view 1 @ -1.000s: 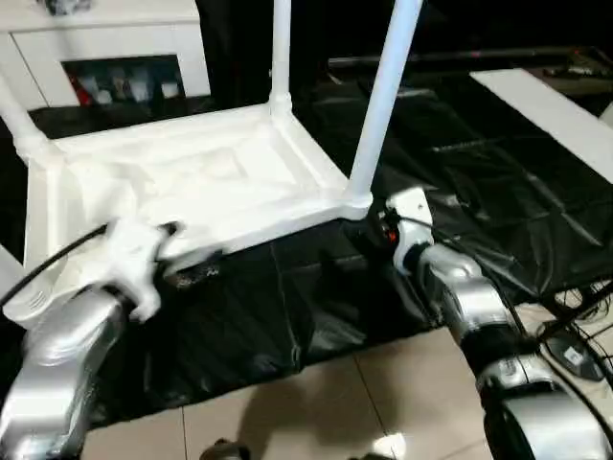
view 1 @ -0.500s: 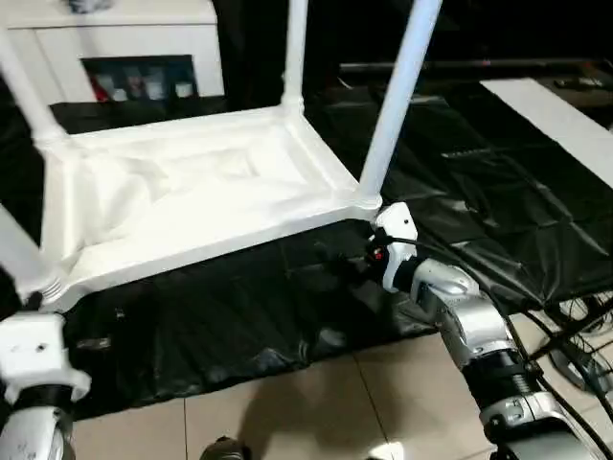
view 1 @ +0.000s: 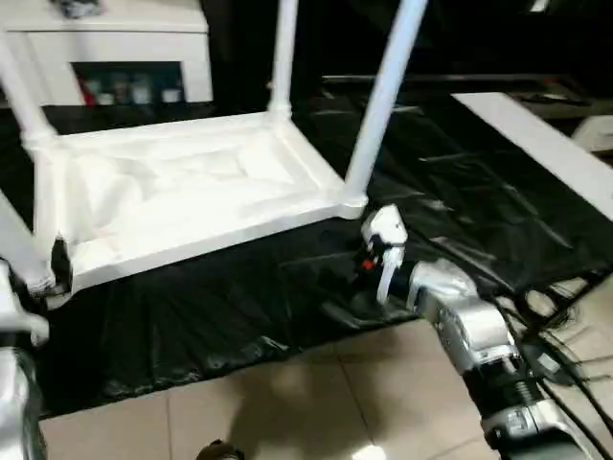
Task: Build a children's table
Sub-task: Move table base, then move to table
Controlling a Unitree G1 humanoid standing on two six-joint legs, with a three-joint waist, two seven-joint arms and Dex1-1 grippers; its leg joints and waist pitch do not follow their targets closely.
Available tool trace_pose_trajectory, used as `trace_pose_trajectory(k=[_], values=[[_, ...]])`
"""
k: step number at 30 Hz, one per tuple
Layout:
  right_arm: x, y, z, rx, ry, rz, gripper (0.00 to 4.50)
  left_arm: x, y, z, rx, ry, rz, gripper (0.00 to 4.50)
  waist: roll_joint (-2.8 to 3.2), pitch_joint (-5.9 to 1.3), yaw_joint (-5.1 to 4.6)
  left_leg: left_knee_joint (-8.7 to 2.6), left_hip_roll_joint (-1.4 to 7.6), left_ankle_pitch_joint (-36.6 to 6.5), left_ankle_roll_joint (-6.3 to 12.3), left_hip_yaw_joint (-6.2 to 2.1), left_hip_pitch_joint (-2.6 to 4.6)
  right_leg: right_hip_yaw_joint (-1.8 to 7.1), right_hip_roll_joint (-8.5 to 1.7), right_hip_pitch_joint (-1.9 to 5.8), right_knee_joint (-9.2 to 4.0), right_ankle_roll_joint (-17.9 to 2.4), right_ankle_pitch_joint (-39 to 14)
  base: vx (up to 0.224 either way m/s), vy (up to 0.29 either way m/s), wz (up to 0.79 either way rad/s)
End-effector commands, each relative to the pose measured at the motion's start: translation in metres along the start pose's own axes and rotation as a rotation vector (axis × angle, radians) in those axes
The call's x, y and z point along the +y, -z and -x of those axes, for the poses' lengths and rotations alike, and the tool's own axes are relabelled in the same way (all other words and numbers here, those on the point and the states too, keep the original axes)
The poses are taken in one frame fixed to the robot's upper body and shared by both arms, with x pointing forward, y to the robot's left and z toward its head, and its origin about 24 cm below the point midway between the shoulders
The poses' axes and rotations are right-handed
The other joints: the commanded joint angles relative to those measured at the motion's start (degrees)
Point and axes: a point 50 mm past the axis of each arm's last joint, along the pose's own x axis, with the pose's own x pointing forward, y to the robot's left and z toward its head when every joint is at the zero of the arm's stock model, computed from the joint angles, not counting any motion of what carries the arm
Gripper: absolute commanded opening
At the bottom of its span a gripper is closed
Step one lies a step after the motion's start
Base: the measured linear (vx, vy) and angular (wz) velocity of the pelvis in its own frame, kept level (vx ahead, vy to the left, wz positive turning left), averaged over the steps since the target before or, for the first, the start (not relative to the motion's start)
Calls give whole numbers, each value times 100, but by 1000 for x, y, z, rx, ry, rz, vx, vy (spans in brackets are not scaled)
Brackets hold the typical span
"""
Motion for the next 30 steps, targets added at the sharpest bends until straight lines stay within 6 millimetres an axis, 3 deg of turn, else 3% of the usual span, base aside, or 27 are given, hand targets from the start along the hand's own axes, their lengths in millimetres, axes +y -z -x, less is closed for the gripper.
trace_pose_trajectory(k=[1, 2, 3, 4, 5, 6, 7, 8, 9, 10, 11, 12, 13, 14, 15, 16, 17, 18, 19, 20, 21, 23, 26, 27, 30], values=[[-5, -3, 2, 8, 25, 25, 444, -7, 2, -7, 21, 74, 28, 448, 204, -179, -65, -712, 145, -5111, -725, -117, 362, -173, -69, -47, -587, -304, -3403, -81, -14, -3], [-8, -3, 1, 9, 55, 28, 444, -8, 2, -13, 31, 96, 31, 448, 280, -152, 52, -1222, 308, -5591, -767, 33, -136, -350, 105, 446, 249, -473, -2570, -81, -14, -3], [-11, -4, 0, 6, 87, 33, 444, -8, 4, -19, 56, 113, 20, 448, 304, -160, 790, -1474, 186, -5913, -847, 675, -855, -434, 273, 743, 1273, -462, -1724, -140, -4, 11], [-12, -4, -1, 4, 99, 37, 444, -7, 3, -23, 61, 94, 2, 448, 279, -240, 925, -1403, 97, -5275, -780, 887, -774, -219, 280, 688, 1354, -452, -2167, -118, -94, 23], [-13, -5, -2, 2, 105, 40, 444, -5, 3, -25, 63, 77, -12, 448, -484, -445, 515, 313, 256, -2838, -830, 491, 487, 438, -475, -363, 217, 299, -5436, -118, -94, 23], [-14, -4, -2, 3, 110, 38, 444, -4, 3, -28, 64, 65, -2, 448, -351, -266, 540, 798, -200, -565, -139, -200, 46, 913, -714, -198, -558, 142, -6687, 61, -208, 14], [-14, -4, -3, 7, 118, 39, 444, -2, 3, -33, 75, 45, 9, 448, -263, -176, 695, 715, -232, -318, -85, -315, -92, 1019, -717, 19, -560, -29, -6388, 67, -110, 10], [-14, -4, -4, 9, 114, 40, 444, -1, 1, -37, 62, 44, 12, 448, -109, -175, 810, 403, -39, -641, -275, -394, 64, 906, -713, 75, -346, -350, -5146, 67, -110, 10], [-13, -4, -5, 10, 108, 37, 444, -3, -3, -43, 40, 72, 50, 448, -5, -334, 860, -56, 191, -1356, -479, -298, 424, 596, -258, -43, -13, -658, -3086, -26, -24, 29], [-12, -3, -5, 10, 107, 36, 444, -5, -4, -45, 31, 86, 64, 448, 39, -401, 806, -169, 294, -1520, -509, -314, 519, 492, -129, -67, 146, -836, -1881, -36, -15, 35], [-12, -3, -6, 11, 106, 38, 444, -8, -6, -47, 19, 133, 91, 448, 66, -442, 790, -280, 379, -1360, -462, -300, 467, 375, -104, 43, 242, -1077, -172, -36, -15, 35], [-12, -2, -6, 13, 112, 35, 444, -12, -7, -49, 22, 181, 101, 448, 85, -415, 766, -348, 337, -1479, -513, -245, 343, 356, -125, 95, 260, -1182, 285, 0, 0, 0], [-13, -2, -6, 14, 116, 33, 444, -14, -7, -50, 26, 210, 101, 448, 78, -391, 761, -388, 280, -1695, -601, -199, 271, 365, -164, 145, 220, -1176, 278, 1, 63, 0], [-14, -1, -6, 15, 126, 41, 444, -17, -7, -51, 28, 260, 110, 448, 23, -374, 751, -416, 264, -1832, -632, -176, 248, 375, -191, 176, 186, -1162, 170, 1, 63, 0], [-16, 0, -6, 23, 143, 42, 444, -20, -6, -52, 41, 290, 107, 448, 36, -368, 725, -453, 236, -2059, -719, -154, 249, 384, -233, 195, 138, -1115, -159, -3, 61, -3], [-17, 2, -6, 32, 154, 44, 444, -22, -6, -53, 44, 304, 104, 448, 36, -368, 725, -453, 236, -2059, -719, -154, 249, 384, -233, 195, 138, -1115, -159, 2, 57, -4], [-18, 3, -6, 39, 162, 45, 444, -22, -7, -53, 45, 313, 100, 448, 18, -364, 662, -480, 218, -2091, -779, -143, 219, 401, -270, 239, 90, -1036, -379, 2, 57, -4], [-18, 4, -5, 44, 176, 61, 444, -23, -5, -50, 56, 318, 100, 448, 104, -363, 642, -490, 222, -2234, -820, -143, 239, 405, -296, 214, 65, -1002, -535, 0, 0, 0], [-20, 5, -4, 47, 203, 65, 444, -21, -4, -46, 54, 296, 89, 448, 80, -359, 608, -498, 226, -2302, -831, -132, 237, 409, -296, 220, 40, -985, -589, 0, 0, 0], [-21, 4, -3, 44, 232, 86, 444, -20, -3, -41, 49, 279, 96, 448, 47, -368, 591, -504, 235, -2255, -830, -139, 223, 403, -306, 251, 47, -988, -547, 0, 0, 0], [-22, 4, -2, 43, 275, 101, 444, -19, -2, -34, 45, 257, 90, 448, 38, -398, 563, -500, 220, -1706, -753, -125, 154, 378, -309, 330, 71, -943, -96, 0, 0, 0], [-23, 3, -1, 34, 322, 102, 444, -18, -3, -26, 27, 240, 76, 448, 13, -401, 488, -483, 221, -1430, -707, -98, 153, 369, -291, 337, 74, -965, 314, 0, 0, 0], [-21, 2, 4, -28, 436, 65, 444, -19, 0, 1, 37, 161, 65, 448, 16, -410, 430, -458, 211, -1232, -646, -74, 157, 368, -278, 357, 69, -971, 555, 0, 0, 0], [-19, 3, 5, -34, 446, 68, 444, -20, 0, 5, 42, 141, 58, 448, -14, -395, 392, -437, 224, -1118, -573, -59, 156, 368, -260, 363, 61, -964, 874, 0, 0, 0], [-13, 8, 11, -71, 501, 85, 444, -25, -6, 23, 18, 87, 29, 448, -56, -384, 370, -430, 221, -1104, -466, -46, 161, 382, -254, 370, 37, -901, 821, 0, 0, 0]])
